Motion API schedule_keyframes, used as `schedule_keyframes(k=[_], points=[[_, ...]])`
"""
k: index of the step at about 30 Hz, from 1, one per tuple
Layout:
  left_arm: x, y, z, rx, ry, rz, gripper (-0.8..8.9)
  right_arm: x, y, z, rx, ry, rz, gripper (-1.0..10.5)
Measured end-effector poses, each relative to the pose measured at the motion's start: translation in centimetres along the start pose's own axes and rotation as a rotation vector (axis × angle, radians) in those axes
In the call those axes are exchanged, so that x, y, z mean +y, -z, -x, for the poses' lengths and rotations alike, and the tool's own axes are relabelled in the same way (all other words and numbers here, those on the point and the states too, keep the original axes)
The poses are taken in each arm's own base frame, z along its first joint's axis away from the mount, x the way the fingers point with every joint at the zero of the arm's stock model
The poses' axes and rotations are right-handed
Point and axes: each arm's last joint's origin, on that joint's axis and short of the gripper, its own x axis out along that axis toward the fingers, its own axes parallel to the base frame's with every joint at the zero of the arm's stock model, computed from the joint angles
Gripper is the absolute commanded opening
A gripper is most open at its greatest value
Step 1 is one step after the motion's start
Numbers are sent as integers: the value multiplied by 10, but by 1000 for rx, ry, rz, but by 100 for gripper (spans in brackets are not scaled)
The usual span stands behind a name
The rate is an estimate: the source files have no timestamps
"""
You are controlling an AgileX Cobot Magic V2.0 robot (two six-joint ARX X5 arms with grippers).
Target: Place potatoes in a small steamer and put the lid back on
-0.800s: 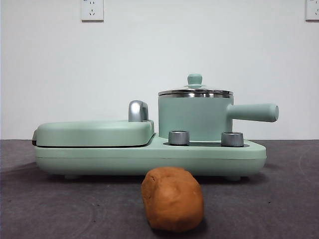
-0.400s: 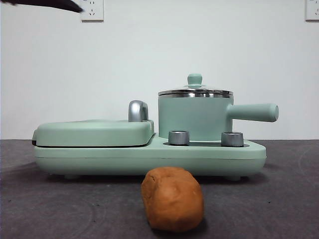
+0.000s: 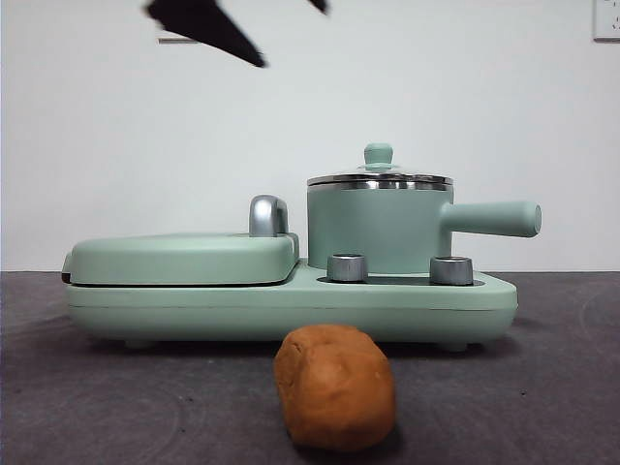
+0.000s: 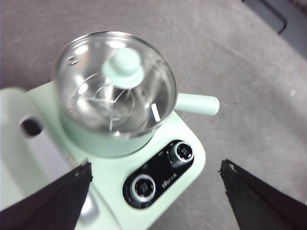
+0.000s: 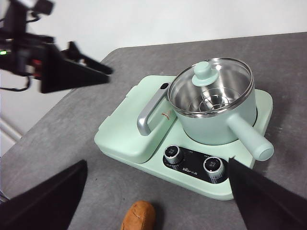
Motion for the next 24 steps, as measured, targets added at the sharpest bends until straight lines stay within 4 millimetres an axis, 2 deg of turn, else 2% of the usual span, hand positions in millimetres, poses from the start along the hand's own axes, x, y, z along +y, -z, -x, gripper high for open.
schedule_keyframes(k=[3, 10, 18, 24], points=[[-9, -12, -24, 14, -18, -61, 437, 0, 0, 0, 0, 0, 0, 468], [-14, -32, -72, -20, -76, -158, 437, 0, 0, 0, 0, 0, 0, 468], [-3, -32, -116, -89, -100, -179, 436, 0, 0, 0, 0, 0, 0, 468], [4, -30, -134, -116, -170, -178, 432, 0, 0, 0, 0, 0, 0, 468]])
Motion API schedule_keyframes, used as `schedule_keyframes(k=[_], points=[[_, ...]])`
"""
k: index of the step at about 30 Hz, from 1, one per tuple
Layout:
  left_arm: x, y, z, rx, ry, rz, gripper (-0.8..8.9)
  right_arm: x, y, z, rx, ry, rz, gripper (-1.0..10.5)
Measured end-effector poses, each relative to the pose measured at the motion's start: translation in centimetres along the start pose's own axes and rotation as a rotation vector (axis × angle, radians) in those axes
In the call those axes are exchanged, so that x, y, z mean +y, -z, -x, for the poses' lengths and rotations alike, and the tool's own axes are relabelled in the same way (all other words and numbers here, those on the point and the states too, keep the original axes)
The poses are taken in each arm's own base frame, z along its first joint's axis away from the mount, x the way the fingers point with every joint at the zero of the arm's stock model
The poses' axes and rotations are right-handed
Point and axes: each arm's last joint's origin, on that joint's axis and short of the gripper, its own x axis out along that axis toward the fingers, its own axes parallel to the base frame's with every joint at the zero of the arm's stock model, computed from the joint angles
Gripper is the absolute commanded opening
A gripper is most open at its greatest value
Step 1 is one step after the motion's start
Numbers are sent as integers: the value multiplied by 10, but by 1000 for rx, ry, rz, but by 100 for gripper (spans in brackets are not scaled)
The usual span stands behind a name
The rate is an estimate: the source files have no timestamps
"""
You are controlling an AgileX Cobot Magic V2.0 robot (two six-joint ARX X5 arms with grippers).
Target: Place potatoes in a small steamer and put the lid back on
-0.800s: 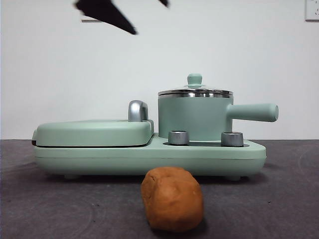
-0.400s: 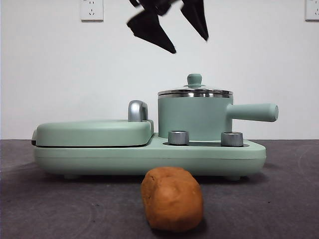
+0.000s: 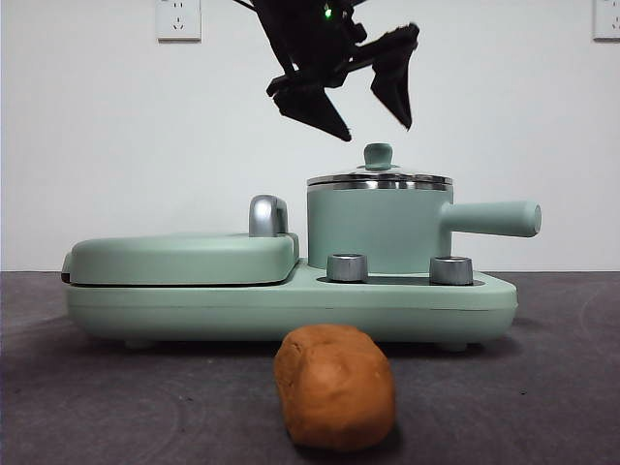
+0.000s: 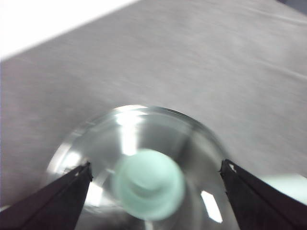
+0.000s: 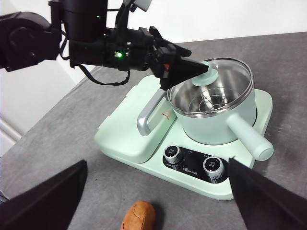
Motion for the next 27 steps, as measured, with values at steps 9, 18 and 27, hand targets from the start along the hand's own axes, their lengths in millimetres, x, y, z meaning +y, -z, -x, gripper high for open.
schedule_keyframes(k=[9, 18, 27], points=[[4, 11, -19, 28, -21, 4, 432, 0, 0, 0, 0, 0, 0, 468], [4, 14, -24, 29, -21, 4, 328, 0, 0, 0, 0, 1, 0, 468], [4, 14, -24, 28, -20, 4, 174, 0, 0, 0, -2, 12, 0, 468]])
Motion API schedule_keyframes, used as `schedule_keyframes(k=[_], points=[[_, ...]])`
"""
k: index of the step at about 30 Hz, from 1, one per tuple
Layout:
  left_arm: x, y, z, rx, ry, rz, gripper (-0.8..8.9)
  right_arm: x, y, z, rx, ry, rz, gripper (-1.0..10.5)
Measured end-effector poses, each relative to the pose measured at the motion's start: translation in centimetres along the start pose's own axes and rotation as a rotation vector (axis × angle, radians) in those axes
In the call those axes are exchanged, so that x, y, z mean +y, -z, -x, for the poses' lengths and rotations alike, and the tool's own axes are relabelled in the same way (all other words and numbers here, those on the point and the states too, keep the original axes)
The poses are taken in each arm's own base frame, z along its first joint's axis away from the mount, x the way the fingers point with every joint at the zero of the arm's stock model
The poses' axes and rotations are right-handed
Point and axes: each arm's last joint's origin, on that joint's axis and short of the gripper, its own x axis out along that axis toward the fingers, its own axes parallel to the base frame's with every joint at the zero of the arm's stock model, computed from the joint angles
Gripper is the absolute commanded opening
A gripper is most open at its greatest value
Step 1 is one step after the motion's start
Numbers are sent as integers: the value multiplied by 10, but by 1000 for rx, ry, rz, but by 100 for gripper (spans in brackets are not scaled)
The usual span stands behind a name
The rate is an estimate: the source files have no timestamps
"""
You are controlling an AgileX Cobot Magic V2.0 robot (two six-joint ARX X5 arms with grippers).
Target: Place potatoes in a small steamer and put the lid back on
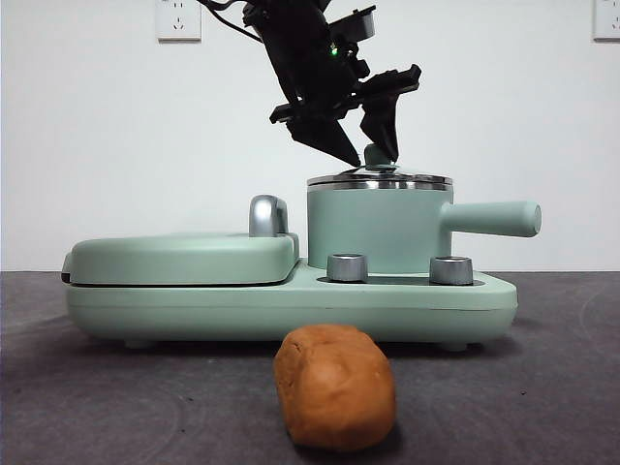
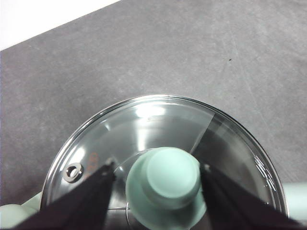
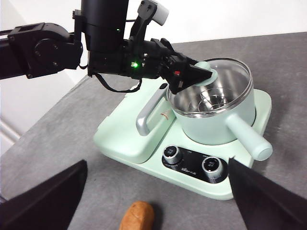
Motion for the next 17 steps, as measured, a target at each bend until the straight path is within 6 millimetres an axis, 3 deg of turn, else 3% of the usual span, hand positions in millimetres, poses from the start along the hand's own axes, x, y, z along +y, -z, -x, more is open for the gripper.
schedule_keyframes(k=[17], points=[[-2, 0, 0, -1, 14, -3, 124, 0, 0, 0, -2, 12, 0, 468]])
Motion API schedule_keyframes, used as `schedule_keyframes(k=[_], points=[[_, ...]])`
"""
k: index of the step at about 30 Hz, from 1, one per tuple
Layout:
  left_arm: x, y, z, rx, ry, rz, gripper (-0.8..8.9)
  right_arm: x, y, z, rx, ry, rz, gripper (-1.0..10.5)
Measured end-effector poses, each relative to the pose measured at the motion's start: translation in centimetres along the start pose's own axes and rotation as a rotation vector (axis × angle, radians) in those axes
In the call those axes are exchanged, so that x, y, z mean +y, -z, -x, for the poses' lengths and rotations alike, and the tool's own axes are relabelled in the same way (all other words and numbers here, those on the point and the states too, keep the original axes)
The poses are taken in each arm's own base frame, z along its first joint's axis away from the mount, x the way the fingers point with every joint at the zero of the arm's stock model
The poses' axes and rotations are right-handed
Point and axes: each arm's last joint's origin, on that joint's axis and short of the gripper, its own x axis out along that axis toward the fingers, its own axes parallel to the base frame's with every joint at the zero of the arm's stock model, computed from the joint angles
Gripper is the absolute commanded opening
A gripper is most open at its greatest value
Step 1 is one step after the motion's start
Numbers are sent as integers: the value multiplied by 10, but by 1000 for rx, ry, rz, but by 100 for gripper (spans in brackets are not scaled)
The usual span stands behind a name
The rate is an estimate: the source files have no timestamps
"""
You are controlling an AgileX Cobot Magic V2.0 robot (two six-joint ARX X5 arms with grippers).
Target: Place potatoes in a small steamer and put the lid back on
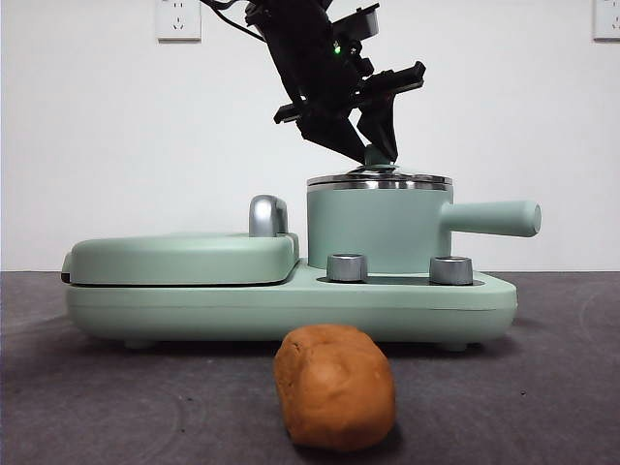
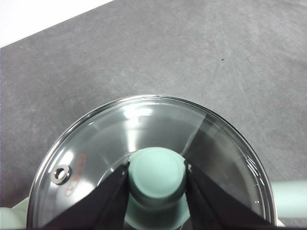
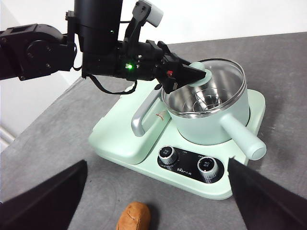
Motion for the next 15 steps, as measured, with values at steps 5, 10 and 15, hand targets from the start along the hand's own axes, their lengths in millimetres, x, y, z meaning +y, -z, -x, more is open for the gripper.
schedule_keyframes(k=[5, 10, 15], points=[[0, 0, 0, -2, 0, -4, 6, 0, 0, 0, 0, 0, 0, 468], [0, -2, 1, 2, 0, -4, 6, 0, 0, 0, 0, 0, 0, 468], [0, -12, 6, 18, -4, -3, 6, 0, 0, 0, -2, 16, -1, 468]])
